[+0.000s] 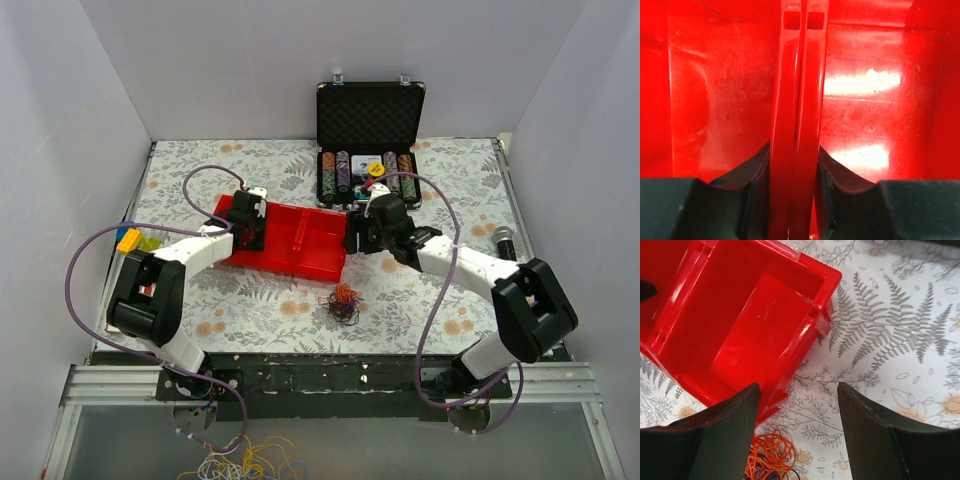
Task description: Untangle the cables
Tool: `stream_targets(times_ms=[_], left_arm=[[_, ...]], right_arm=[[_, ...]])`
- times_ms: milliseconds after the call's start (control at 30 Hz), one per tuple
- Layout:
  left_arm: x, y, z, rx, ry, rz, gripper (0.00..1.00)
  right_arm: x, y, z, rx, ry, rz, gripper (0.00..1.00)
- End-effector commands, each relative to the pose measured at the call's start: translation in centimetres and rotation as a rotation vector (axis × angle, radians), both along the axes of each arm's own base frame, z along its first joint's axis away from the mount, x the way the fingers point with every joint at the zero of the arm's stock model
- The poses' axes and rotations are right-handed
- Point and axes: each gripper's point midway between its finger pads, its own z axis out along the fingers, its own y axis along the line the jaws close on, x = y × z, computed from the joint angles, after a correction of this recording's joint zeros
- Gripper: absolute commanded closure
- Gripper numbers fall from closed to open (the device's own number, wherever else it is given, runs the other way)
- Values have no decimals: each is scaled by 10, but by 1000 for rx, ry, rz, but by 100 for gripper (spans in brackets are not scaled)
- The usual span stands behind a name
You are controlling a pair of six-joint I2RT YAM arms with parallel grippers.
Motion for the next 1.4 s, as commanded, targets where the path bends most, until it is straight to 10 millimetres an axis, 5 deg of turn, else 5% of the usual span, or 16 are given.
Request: stream_targets(times_ms=[0,133,300,567,833,1000,1200,1267,1367], left_arm=[[-3,-7,24,-57,-88,67,92],[-10,-15,22,-83,-74,42,84],[-16,-21,23,-120,-60,13,68],[-36,-50,40,-229,-44,-169,62],[-62,-65,28,-253,26,-271,58],[-77,-84,20,-277,66,-345,41],[-58,-97,37,-284,18,-357,22],[-44,-100,56,-284,-34,-349,20],[-33,-103,82,-290,-90,-348,14]], right_arm=[[14,19,-3,18,7,12,29],[22,15,-22,-44,16,-4,41],[34,-4,-41,-169,37,-49,80],[50,-36,-37,-258,35,-153,98],[33,-60,-44,-322,83,-207,98],[32,-75,-36,-365,86,-254,96],[32,-89,-30,-417,90,-301,91],[30,-94,-31,-428,101,-325,85],[31,-99,-27,-433,94,-349,53]])
